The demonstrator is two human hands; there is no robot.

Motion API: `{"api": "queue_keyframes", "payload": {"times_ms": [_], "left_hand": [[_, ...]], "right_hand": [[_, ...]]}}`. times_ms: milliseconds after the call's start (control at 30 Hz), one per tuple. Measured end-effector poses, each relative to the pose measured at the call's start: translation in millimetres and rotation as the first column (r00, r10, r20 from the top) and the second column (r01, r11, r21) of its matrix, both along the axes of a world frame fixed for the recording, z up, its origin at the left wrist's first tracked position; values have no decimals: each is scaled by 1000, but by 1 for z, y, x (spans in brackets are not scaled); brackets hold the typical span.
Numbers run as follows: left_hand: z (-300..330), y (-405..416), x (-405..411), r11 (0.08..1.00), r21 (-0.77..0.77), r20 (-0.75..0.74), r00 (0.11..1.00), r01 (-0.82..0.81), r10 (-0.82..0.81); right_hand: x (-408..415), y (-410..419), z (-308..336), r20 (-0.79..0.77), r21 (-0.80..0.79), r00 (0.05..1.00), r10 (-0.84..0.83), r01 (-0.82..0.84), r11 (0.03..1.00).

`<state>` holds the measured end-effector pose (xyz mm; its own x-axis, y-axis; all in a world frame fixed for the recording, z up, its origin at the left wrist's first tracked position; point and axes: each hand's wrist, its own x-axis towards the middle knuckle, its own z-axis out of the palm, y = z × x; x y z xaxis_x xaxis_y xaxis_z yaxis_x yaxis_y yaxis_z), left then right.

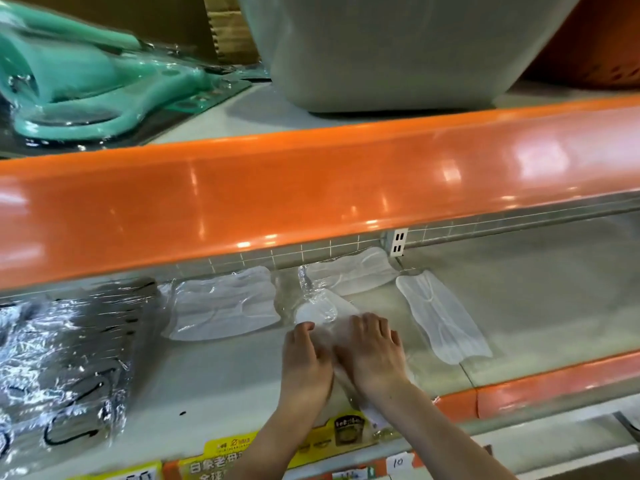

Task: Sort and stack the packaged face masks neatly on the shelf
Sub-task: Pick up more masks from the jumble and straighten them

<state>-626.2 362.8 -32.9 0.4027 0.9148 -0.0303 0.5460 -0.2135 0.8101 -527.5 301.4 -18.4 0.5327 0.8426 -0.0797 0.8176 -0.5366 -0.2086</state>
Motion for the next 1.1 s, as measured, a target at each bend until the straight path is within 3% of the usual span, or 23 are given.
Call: {"api": "queue_keyframes", "payload": {"times_ms": [133,300,500,633,733,800,867,1000,1100], "left_hand": [[8,-14,0,995,-88,81,995,-47,54],[23,-14,7,980,-194,189,978,-54,91],[45,-4,14,976,-193,326,932,-99,159],[57,0,8,960,-277,388,910,-34,144],[63,7,-3,918,-388,451,886,87,107],[66,15,-13,902,-407,443,894,143,58],[65,23,-23,922,-353,361,932,156,-19],[56,33,-33,995,-102,195,980,-9,28],[48,38,-43,975,222,89,996,-17,-3]], "right_hand": [[5,0,-4,7,148,1000,-16,15,989],[11,-5,-4,-90,339,994,-57,84,937],[2,-11,2,-289,556,950,118,66,829],[5,-12,16,-655,554,720,229,251,794],[10,-9,26,-818,505,514,257,430,748],[18,-5,31,-889,410,392,236,452,792],[22,-1,35,-920,346,327,218,413,842],[18,7,35,-922,315,349,169,419,852],[7,13,36,-965,255,194,177,535,806]]}}
